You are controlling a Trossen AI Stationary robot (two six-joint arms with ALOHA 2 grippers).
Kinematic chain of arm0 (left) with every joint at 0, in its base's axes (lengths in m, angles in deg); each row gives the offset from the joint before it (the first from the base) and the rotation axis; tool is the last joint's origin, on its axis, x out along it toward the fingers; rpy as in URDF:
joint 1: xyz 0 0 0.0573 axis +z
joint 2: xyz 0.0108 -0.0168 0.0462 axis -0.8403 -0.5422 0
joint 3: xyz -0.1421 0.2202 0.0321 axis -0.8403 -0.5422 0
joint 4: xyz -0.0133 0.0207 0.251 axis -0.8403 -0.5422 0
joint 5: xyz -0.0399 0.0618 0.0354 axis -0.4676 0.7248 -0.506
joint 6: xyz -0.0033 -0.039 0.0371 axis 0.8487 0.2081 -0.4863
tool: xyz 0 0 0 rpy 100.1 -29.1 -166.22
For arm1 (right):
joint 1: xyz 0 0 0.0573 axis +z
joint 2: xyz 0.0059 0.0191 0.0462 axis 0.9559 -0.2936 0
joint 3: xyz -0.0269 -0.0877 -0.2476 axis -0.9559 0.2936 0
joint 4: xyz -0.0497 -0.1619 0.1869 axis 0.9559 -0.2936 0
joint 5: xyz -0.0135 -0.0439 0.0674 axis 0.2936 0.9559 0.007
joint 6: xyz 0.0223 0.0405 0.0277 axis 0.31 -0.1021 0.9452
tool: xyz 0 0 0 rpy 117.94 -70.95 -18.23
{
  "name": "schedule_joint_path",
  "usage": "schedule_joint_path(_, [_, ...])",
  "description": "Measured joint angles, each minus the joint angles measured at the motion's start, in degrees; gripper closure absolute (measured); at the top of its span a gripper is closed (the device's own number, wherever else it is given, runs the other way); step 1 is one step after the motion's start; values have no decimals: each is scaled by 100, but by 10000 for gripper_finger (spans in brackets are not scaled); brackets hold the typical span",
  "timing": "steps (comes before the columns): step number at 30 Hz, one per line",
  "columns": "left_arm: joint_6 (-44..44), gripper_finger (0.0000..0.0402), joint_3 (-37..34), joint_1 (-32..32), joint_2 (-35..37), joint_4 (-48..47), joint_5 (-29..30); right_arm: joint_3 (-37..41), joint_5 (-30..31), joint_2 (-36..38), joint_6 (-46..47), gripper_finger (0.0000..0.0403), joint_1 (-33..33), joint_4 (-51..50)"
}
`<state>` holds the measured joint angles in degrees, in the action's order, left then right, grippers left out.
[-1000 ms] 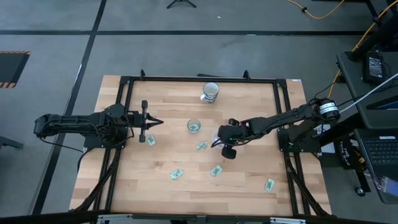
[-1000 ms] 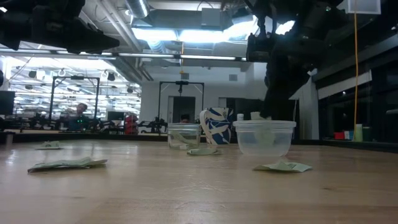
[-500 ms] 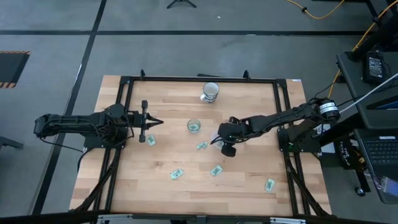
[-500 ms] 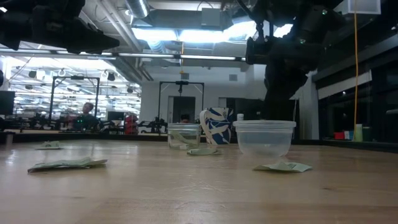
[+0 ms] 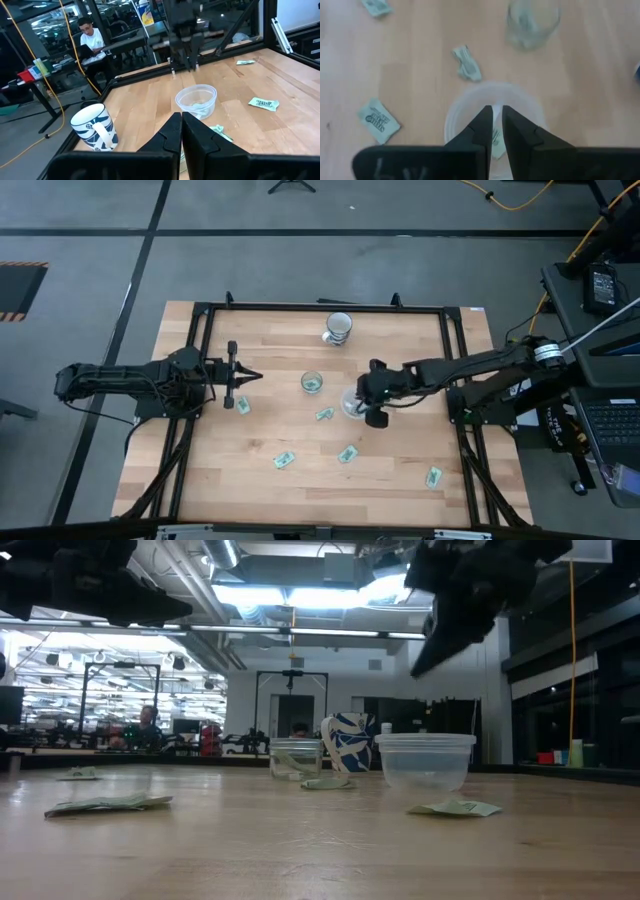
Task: Pick and place Stevia / Truvia into bins
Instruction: Put the stevia packet into the glass container
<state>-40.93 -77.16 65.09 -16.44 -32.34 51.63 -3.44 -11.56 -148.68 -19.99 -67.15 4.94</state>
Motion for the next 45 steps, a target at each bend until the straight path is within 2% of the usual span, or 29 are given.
schedule_joint_path(8, [-10, 393, 0, 0, 1, 0, -1, 80, 2, 485, -821, 357, -71, 254])
schedule_joint_path(15, [-11, 393, 0, 0, 0, 0, 0, 1240, 0, 982, -842, 357, -273, 1694])
schedule_joint_path(20, [-11, 393, 0, 0, 1, -62, 2, 2073, 4, 1760, -805, 357, -397, 2571])
schedule_joint_path(26, [2, 393, 1, 0, -17, -244, 52, 2610, 6, 2860, -855, 357, -450, 2833])
schedule_joint_path(31, [4, 389, 1, 0, -145, -326, 57, 2881, 6, 3363, -868, 357, -450, 3007])
schedule_joint_path(35, [4, 361, 0, 0, -282, -318, 65, 3003, 56, 3461, -872, 357, -450, 3059])
schedule_joint_path(45, [-8, 253, 0, 0, -437, -299, 310, 3003, 124, 3413, -1043, 357, -450, 3282])
